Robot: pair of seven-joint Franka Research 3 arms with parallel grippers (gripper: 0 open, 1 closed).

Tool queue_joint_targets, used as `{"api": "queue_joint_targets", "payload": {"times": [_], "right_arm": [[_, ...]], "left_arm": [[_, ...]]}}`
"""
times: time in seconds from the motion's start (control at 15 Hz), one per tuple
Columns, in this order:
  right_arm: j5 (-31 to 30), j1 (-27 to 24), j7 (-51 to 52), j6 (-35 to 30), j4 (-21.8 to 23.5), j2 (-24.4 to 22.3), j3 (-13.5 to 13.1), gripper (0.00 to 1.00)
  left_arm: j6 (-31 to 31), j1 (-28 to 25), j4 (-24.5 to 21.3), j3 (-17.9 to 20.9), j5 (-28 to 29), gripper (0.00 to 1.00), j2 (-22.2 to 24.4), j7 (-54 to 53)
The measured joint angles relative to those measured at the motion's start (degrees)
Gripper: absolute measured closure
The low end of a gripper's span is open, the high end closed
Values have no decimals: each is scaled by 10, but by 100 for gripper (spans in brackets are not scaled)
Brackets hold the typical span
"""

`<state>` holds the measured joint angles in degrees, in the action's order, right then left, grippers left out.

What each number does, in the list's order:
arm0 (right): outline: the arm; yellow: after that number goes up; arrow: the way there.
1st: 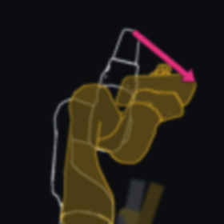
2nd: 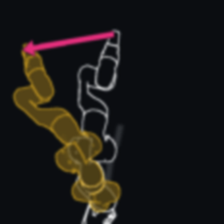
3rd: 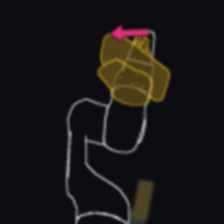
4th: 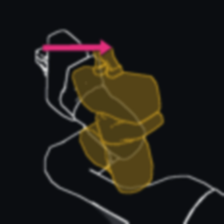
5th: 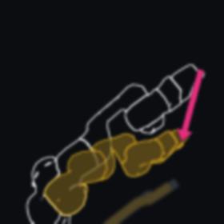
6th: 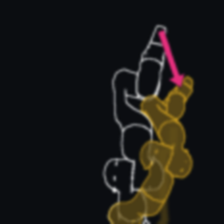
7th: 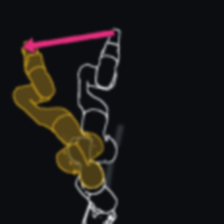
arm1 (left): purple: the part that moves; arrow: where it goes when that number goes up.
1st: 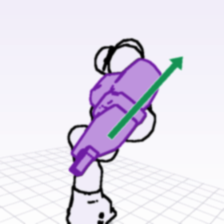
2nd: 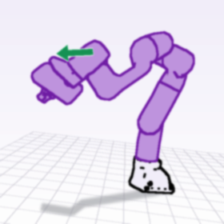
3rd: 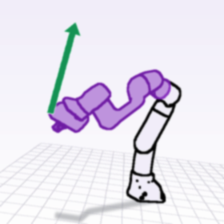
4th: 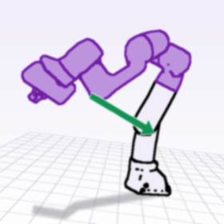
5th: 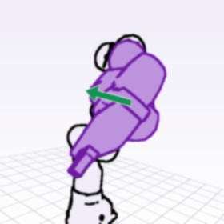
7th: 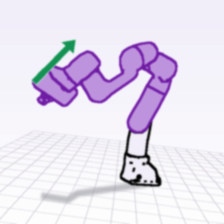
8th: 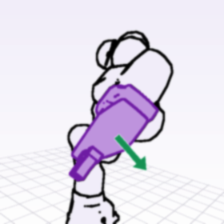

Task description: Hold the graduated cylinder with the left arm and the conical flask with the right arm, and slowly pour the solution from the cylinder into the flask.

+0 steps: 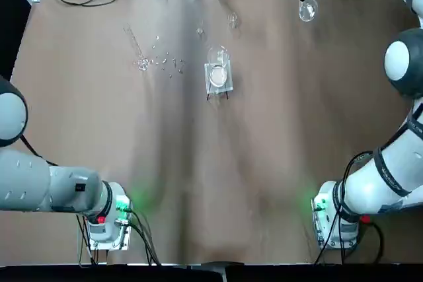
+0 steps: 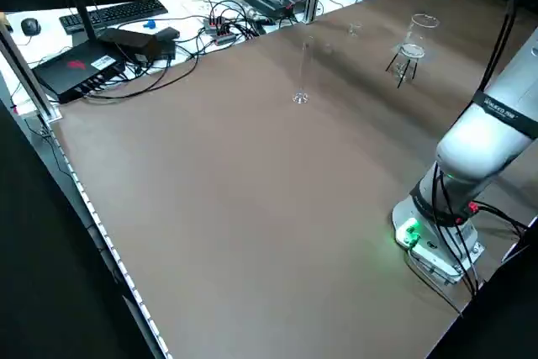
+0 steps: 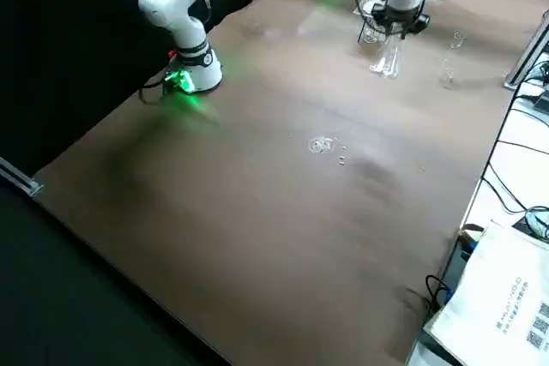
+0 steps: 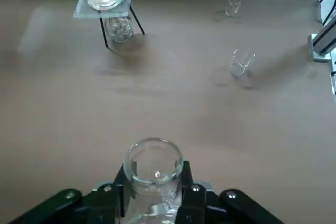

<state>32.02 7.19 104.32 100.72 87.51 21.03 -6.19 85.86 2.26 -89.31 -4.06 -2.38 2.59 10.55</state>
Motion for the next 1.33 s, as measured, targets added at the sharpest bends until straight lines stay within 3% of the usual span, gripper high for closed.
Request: {"api": "queue_joint_targets", "payload": {"times": [0.67, 1.13, 1.33], "right_arm": [[77, -118, 185, -8, 102, 0, 0, 60], [108, -189, 284, -40, 124, 1, 0, 60], [130, -239, 361, -69, 152, 25, 0, 60]], "left_arm": [[-2, -1, -1, -1, 0, 0, 0, 0], [-2, -3, -1, -1, 2, 0, 0, -4], [-2, -2, -1, -1, 2, 0, 0, -4]]}}
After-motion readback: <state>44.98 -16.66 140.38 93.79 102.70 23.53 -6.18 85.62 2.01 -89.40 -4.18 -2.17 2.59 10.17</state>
